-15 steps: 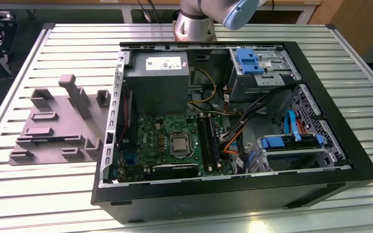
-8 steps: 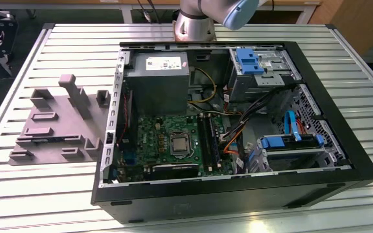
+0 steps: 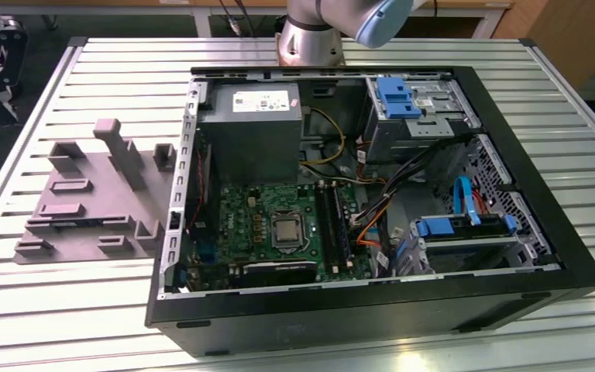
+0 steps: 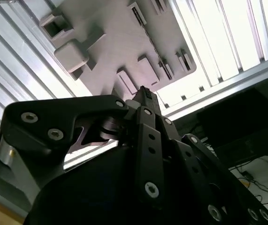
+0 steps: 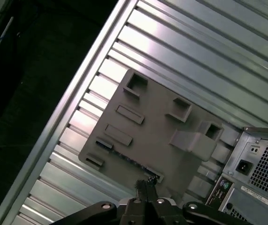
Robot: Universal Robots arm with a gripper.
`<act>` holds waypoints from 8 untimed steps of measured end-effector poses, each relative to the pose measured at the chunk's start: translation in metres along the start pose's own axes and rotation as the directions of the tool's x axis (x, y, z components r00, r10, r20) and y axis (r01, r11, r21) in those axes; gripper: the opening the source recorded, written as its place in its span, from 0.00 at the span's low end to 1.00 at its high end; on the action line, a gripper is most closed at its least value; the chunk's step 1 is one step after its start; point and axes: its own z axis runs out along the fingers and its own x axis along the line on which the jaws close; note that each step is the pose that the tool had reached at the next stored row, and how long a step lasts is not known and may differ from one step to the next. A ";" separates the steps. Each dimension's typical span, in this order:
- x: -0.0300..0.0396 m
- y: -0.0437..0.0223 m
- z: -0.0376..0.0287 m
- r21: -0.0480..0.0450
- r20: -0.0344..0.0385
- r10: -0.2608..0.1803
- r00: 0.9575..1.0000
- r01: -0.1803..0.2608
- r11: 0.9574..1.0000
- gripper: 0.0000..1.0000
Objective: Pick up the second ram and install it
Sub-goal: 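Pick up the second ram and move it above second insertion slot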
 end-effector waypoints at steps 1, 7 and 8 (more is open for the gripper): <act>0.0001 0.0000 0.0001 0.000 -0.001 -0.016 1.000 0.016 1.000 0.11; 0.0005 0.0002 0.0007 -0.002 -0.004 -0.106 0.994 0.106 0.994 0.11; 0.0006 0.0003 0.0008 -0.003 -0.005 -0.120 0.993 0.120 0.993 0.11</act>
